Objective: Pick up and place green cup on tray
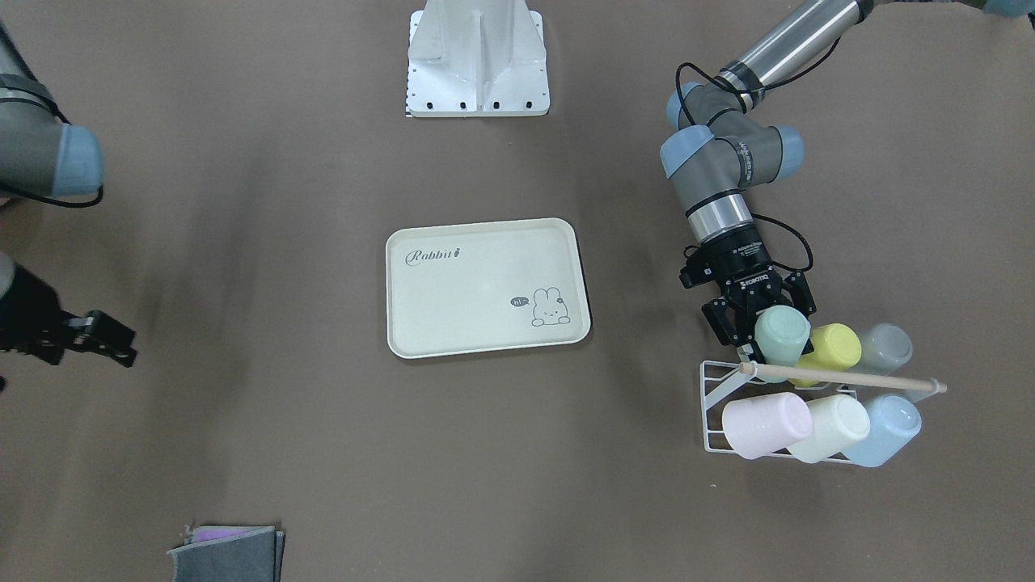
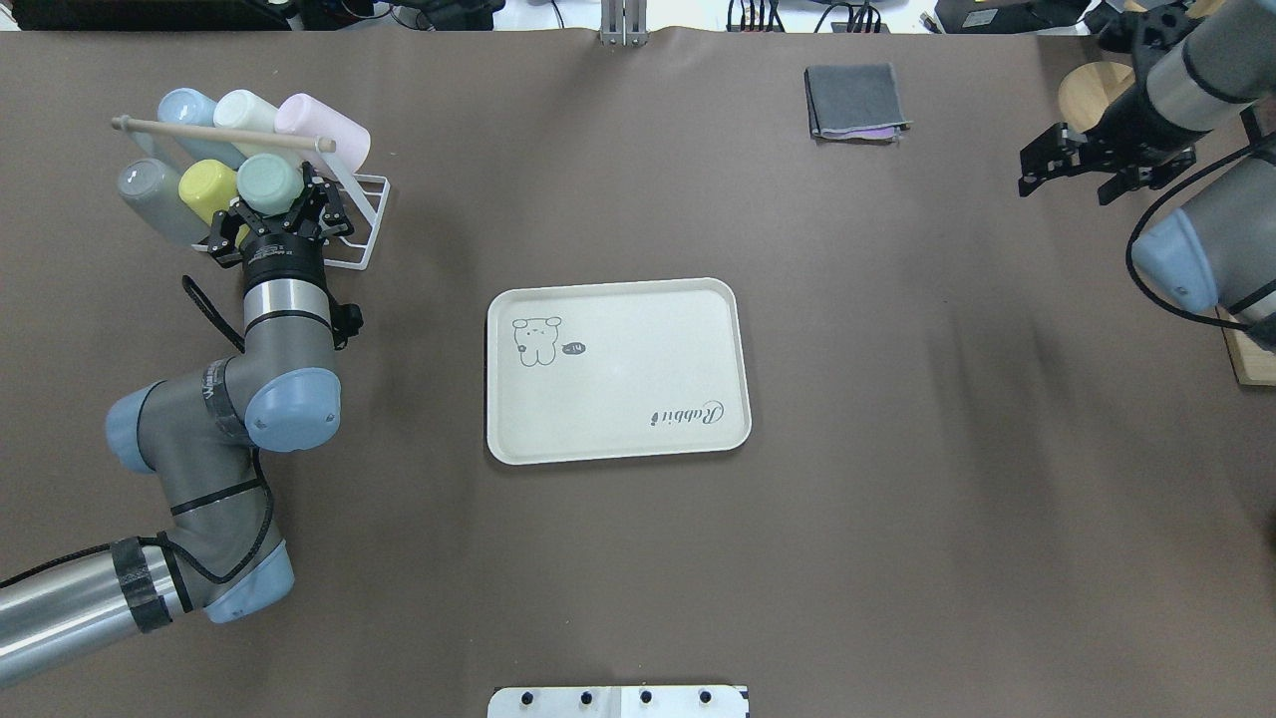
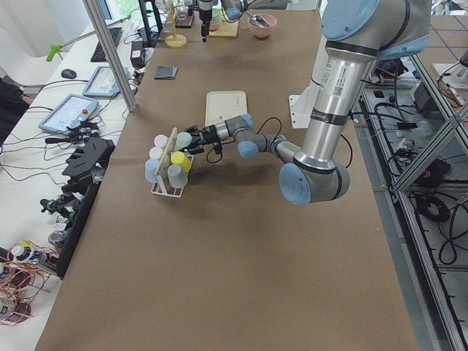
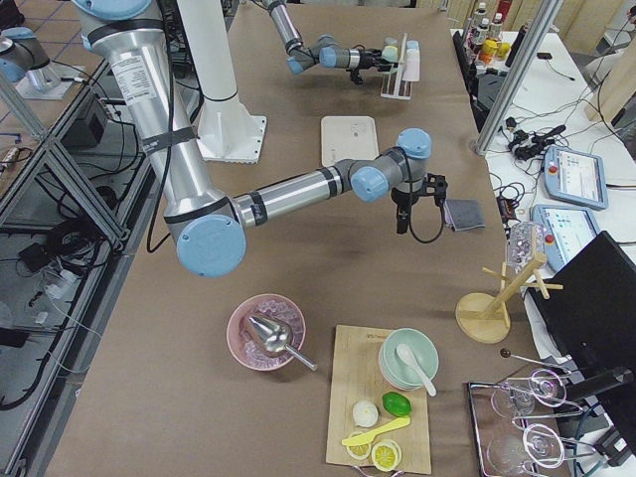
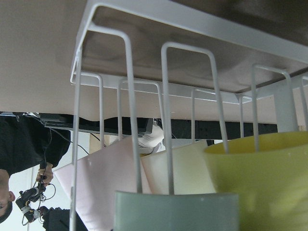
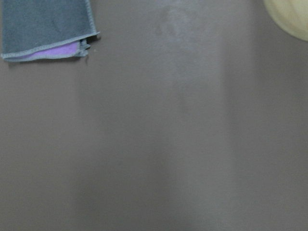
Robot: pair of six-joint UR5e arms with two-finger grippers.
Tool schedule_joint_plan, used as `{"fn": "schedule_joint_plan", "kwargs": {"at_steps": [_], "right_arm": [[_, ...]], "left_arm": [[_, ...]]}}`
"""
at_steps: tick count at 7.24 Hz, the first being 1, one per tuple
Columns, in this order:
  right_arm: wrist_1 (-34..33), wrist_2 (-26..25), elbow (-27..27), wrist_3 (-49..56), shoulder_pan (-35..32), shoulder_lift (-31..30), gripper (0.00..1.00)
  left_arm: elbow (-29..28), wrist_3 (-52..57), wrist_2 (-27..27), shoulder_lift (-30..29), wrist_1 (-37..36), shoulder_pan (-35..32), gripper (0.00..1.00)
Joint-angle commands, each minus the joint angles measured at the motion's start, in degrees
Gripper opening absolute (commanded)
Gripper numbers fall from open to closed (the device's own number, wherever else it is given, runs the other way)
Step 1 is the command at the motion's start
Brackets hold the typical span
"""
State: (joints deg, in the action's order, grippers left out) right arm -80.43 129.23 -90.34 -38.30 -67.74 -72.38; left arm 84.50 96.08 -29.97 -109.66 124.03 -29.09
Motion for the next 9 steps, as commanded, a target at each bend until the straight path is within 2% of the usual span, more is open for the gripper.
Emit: {"fn": "schedule_joint_plan", "kwargs": {"at_steps": [1, 3, 5, 9], "right_arm": [[-4.0, 0.8, -4.8, 15.0, -8.3, -9.7, 1.0], [-4.0, 1.3, -10.0, 21.3, -15.1, -21.7, 1.0], [-4.0, 1.5, -10.5, 28.9, -20.9, -27.7, 1.0], [-4.0, 1.5, -10.6, 30.5, -22.4, -29.6, 1.0]], "left_arm": [[0.4, 1.1, 0.1, 1.2, 2.1, 0.3, 0.08], [0.9, 8.1, 0.0, 2.4, 9.8, 0.3, 0.08], [2.4, 9.1, -0.7, 3.4, 12.5, 0.7, 0.08], [13.0, 11.7, -2.0, 7.7, 14.8, 0.9, 0.07]]}}
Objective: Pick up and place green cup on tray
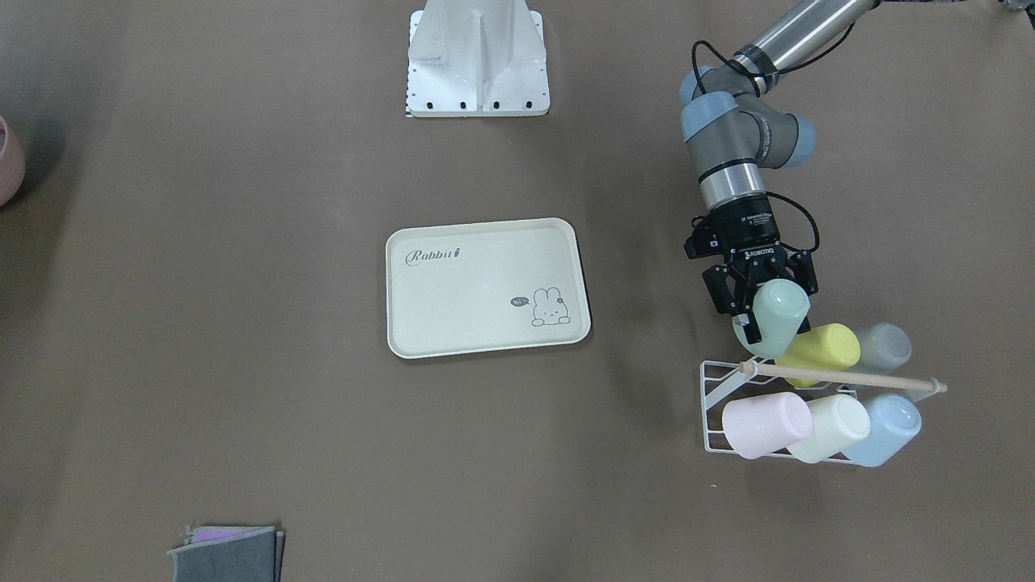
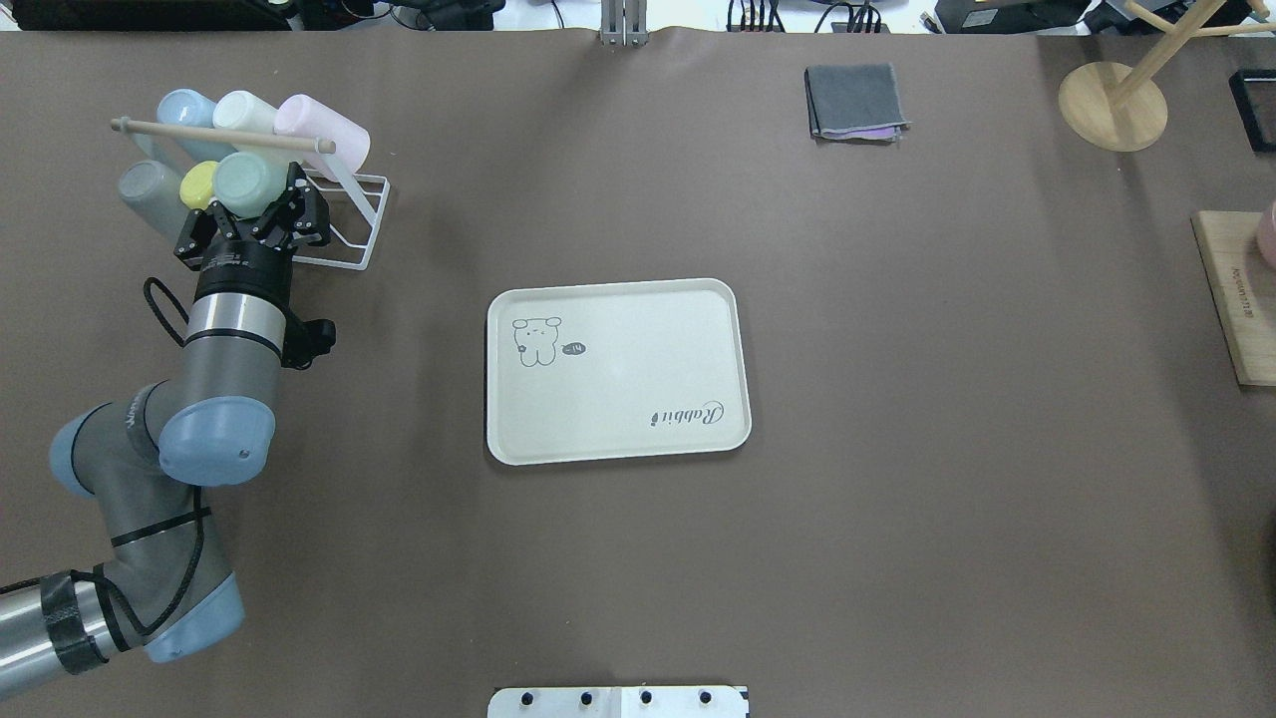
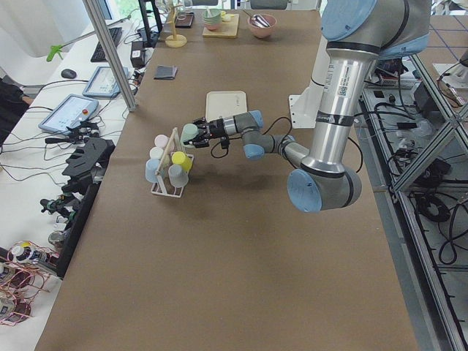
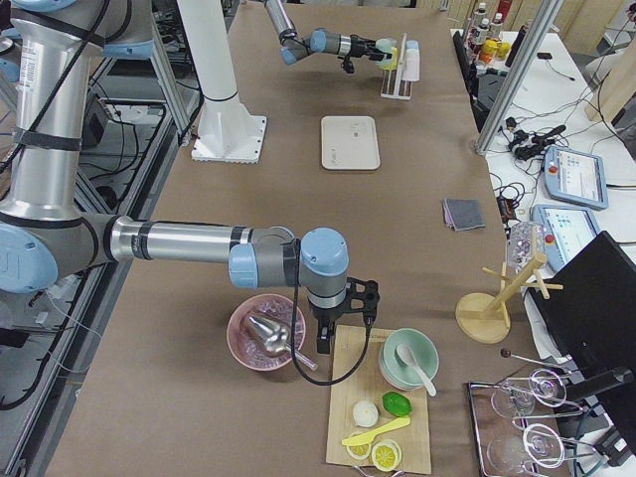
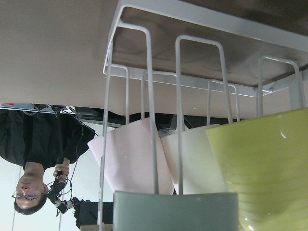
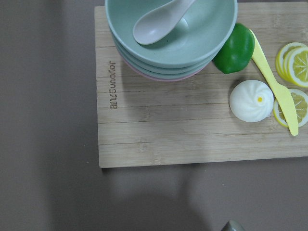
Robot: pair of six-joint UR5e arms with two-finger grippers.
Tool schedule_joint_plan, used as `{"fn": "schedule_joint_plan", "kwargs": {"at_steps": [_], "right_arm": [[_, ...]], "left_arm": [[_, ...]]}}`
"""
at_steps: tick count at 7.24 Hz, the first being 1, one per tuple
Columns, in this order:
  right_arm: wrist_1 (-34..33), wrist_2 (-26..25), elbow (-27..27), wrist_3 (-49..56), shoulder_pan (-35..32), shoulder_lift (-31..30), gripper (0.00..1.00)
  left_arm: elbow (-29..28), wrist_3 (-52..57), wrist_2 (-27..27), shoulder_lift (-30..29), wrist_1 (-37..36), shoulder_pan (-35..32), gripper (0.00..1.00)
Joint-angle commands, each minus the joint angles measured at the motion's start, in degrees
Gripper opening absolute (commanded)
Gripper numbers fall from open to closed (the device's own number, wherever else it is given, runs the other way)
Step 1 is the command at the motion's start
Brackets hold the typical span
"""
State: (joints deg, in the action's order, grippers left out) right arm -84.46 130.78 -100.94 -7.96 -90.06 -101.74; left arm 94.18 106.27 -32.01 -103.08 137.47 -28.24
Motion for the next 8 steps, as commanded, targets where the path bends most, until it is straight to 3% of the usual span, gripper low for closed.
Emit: {"fn": "schedule_joint_plan", "kwargs": {"at_steps": [1, 3, 4, 5, 6, 8], "right_arm": [[0.0, 0.0, 0.0, 0.1, -0.1, -0.2, 1.0], [0.0, 0.0, 0.0, 0.1, -0.1, -0.3, 1.0], [0.0, 0.0, 0.0, 0.1, -0.1, -0.2, 1.0], [0.0, 0.0, 0.0, 0.1, -0.1, -0.2, 1.0], [0.0, 0.0, 0.0, 0.1, -0.1, -0.1, 1.0], [0.0, -0.1, 0.0, 0.1, 0.0, -0.2, 1.0]], "left_arm": [[4.3, 1.8, 0.1, 1.0, 4.3, -0.1, 0.07], [4.5, -1.6, -0.4, 0.5, 12.9, -0.5, 0.07], [5.2, -10.2, -6.3, -0.1, 13.8, -0.6, 0.07], [5.5, -23.0, -15.6, -1.5, 13.7, -0.8, 0.07], [4.9, -37.5, -21.6, -3.2, 13.5, -0.9, 0.07], [0.9, -65.4, -34.0, -8.2, 13.7, -1.5, 0.07]]}}
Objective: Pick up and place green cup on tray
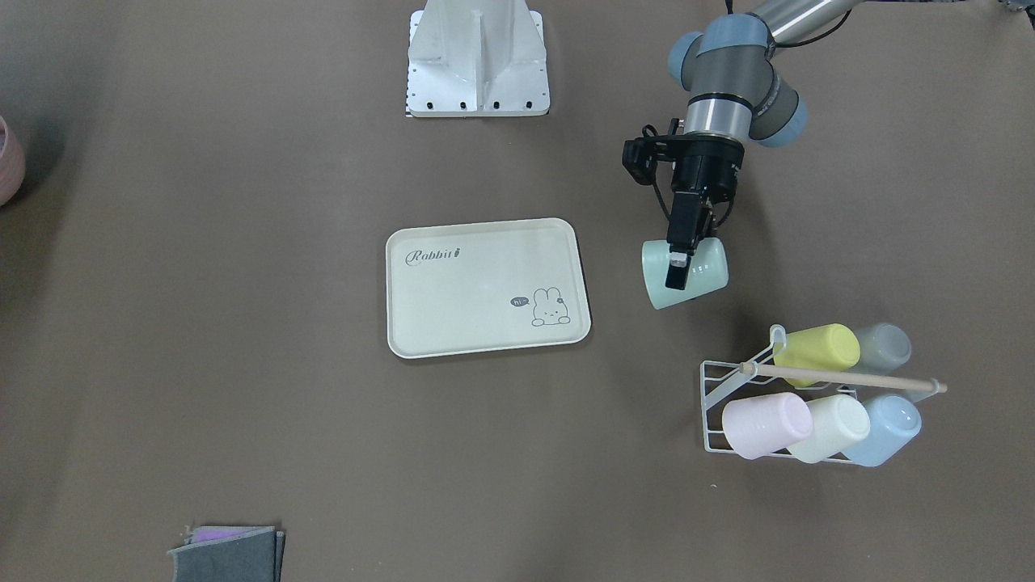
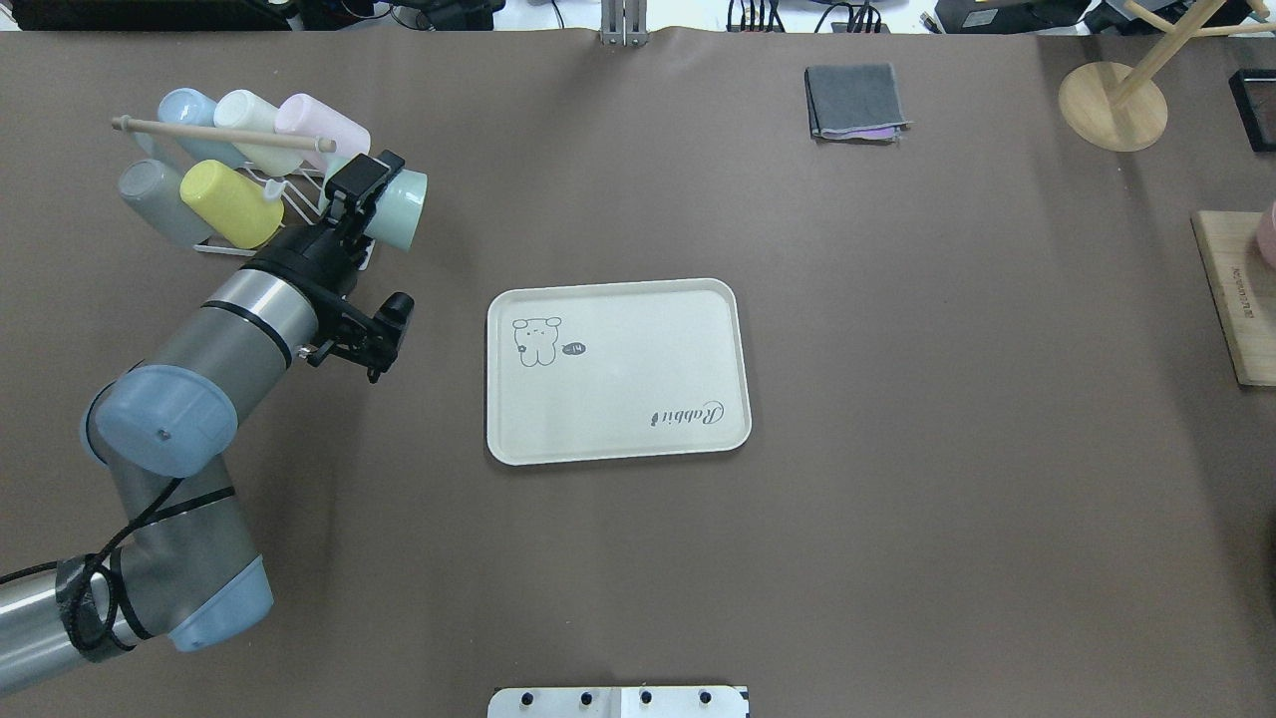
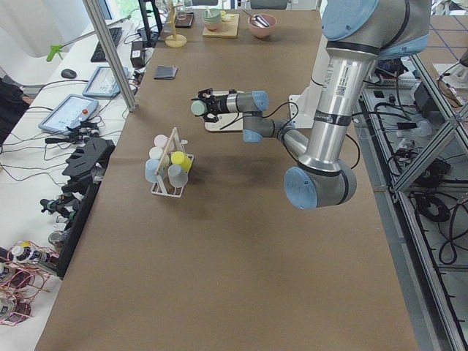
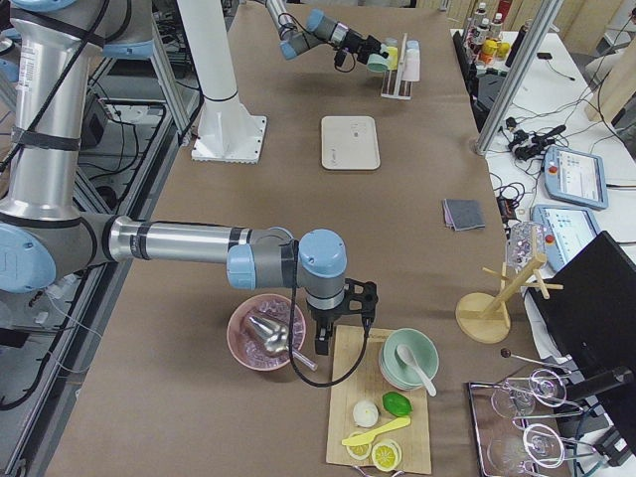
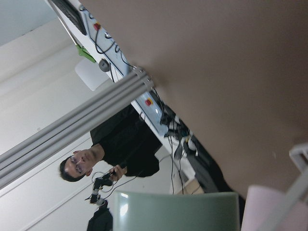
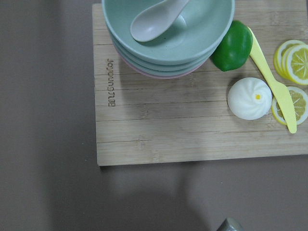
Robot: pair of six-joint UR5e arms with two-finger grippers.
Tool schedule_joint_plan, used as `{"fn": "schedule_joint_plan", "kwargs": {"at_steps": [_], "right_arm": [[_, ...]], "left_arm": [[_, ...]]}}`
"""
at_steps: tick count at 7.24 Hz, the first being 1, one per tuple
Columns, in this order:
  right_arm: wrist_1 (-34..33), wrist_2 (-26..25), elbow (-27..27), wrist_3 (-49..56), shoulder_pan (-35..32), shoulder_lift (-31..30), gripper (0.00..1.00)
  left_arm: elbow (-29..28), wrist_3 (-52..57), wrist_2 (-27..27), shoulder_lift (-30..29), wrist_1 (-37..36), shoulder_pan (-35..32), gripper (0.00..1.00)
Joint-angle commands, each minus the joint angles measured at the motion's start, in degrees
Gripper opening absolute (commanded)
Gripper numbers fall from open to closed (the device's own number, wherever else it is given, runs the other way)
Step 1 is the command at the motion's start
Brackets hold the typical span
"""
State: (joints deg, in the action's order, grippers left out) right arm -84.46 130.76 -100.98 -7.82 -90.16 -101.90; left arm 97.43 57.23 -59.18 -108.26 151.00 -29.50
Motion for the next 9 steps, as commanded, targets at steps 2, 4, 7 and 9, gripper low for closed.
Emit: {"fn": "schedule_joint_plan", "kwargs": {"at_steps": [2, 4, 7, 9], "right_arm": [[0.0, -0.4, 0.2, -0.1, 0.1, 0.0, 1.0], [0.0, -0.6, 0.3, 0.0, 0.1, 0.0, 1.0], [0.0, -0.8, 0.7, -0.1, 0.3, 0.1, 1.0], [0.0, -0.9, 0.7, 0.0, 0.3, 0.0, 1.0]], "left_arm": [[-6.5, -40.2, -15.9, -8.4, 1.0, -0.4, 0.07], [-14.3, -53.0, -20.3, -12.0, 10.9, -0.3, 0.04], [-22.1, -67.7, -25.9, -19.2, 15.6, 0.1, 0.0], [-30.9, -72.5, -26.9, -24.1, 22.2, 2.2, 0.0]]}}
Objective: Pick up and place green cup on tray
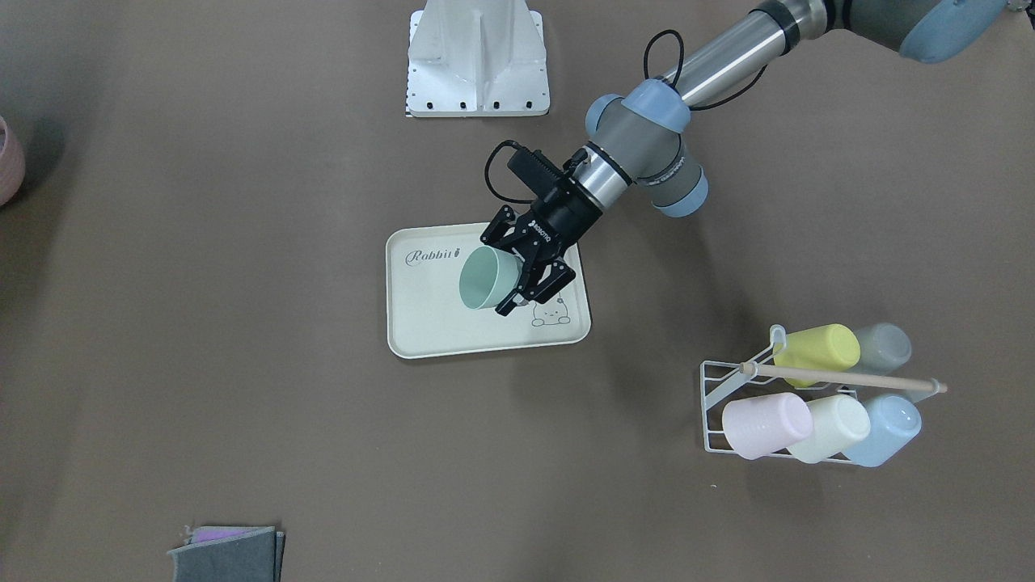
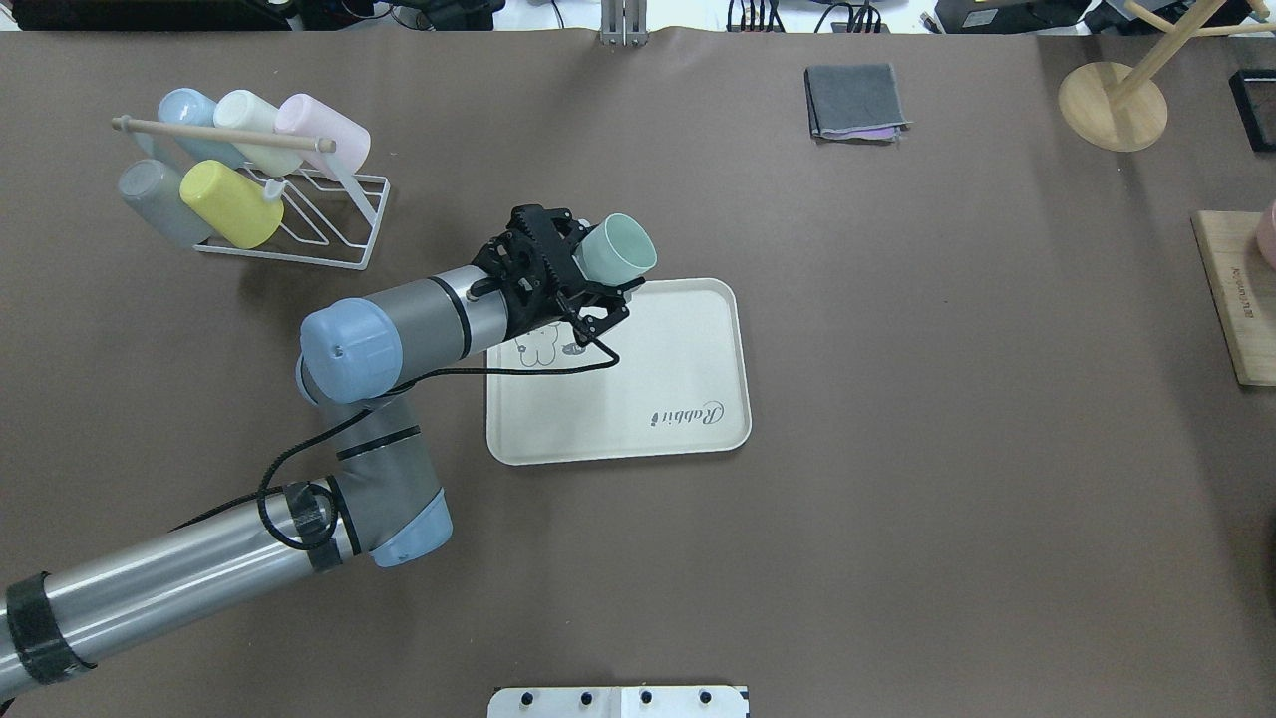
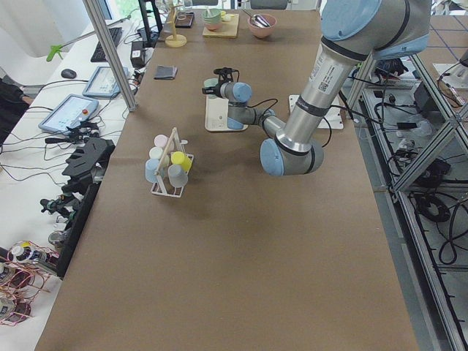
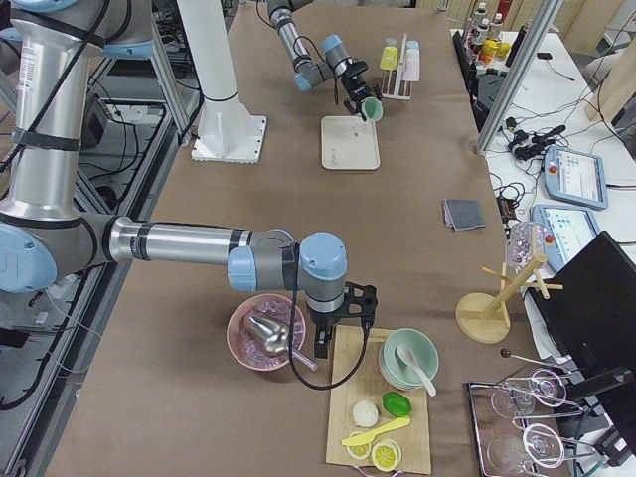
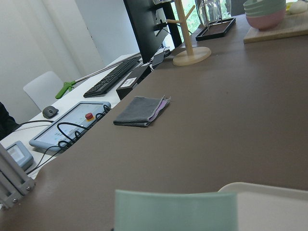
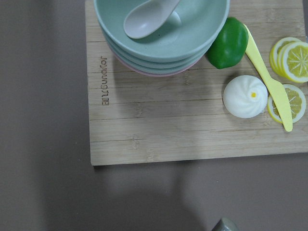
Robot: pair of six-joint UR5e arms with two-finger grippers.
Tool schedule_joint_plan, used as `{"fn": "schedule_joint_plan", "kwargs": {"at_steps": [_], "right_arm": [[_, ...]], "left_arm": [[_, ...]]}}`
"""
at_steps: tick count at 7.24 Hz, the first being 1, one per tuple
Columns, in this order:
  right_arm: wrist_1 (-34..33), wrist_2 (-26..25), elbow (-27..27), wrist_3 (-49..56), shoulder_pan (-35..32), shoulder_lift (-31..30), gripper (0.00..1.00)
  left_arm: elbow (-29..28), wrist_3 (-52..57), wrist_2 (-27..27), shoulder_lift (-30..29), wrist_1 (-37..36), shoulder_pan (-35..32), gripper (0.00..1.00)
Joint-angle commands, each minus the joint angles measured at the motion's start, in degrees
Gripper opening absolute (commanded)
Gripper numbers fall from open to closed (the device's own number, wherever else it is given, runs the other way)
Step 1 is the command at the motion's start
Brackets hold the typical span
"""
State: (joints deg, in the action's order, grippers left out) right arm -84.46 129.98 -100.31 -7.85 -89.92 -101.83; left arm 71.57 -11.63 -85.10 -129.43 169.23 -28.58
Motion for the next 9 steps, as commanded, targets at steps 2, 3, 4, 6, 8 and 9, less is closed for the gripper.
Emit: {"fn": "schedule_joint_plan", "kwargs": {"at_steps": [2, 3, 4, 6, 8, 9], "right_arm": [[0.0, -0.2, 0.2, 0.0, 0.0, 0.0, 1.0], [0.0, -0.2, 0.2, 0.0, 0.0, 0.0, 1.0], [0.0, -0.2, 0.2, 0.0, 0.0, 0.1, 1.0], [0.0, -0.2, 0.2, 0.0, 0.0, 0.1, 1.0], [0.0, -0.2, 0.2, 0.0, 0.0, 0.1, 1.0], [0.0, -0.2, 0.2, 0.0, 0.0, 0.1, 1.0]], "left_arm": [[-9.1, -7.6, -0.9, -4.0, 9.2, 3.4, 0.0], [-10.5, -9.2, -1.0, -4.0, 11.4, 4.2, 0.0], [-11.5, -11.3, -1.0, -4.5, 13.7, 4.8, 0.0], [-15.1, -12.0, -0.9, -5.1, 17.3, 4.8, 0.0], [-16.5, -11.8, -0.6, -5.1, 17.2, 4.8, 0.02], [-16.4, -11.9, -0.7, -5.7, 17.1, 4.8, 0.02]]}}
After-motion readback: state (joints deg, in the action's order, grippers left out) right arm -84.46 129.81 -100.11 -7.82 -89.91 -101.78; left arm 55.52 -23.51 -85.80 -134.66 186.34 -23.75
